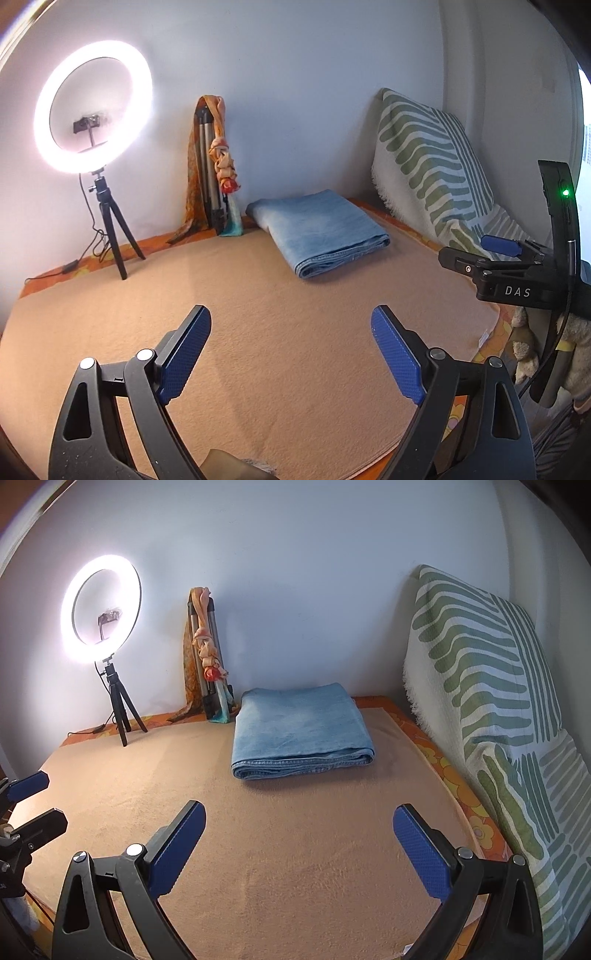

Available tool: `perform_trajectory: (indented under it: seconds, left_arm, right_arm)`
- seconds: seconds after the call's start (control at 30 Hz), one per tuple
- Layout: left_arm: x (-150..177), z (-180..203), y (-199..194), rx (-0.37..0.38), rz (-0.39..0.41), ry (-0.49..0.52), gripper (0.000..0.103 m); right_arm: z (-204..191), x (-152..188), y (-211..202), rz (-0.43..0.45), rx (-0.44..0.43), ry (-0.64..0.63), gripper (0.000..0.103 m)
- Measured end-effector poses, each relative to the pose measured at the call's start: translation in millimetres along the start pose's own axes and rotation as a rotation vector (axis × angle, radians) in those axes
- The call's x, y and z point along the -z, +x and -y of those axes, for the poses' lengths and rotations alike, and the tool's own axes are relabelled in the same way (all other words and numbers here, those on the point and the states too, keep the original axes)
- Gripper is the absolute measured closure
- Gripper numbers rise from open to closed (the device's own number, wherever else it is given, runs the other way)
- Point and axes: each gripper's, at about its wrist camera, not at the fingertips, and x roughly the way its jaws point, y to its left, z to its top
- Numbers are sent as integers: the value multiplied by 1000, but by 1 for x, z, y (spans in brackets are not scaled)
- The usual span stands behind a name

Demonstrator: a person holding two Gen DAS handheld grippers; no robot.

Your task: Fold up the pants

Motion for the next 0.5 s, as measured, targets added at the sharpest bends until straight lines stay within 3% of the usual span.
perform_trajectory:
  seconds: [0.5]
  left_arm:
    - [0, 8, -5, -4, 12, 33, 14]
  right_arm:
    - [-1, 3, -2, 8, 9, 0, 0]
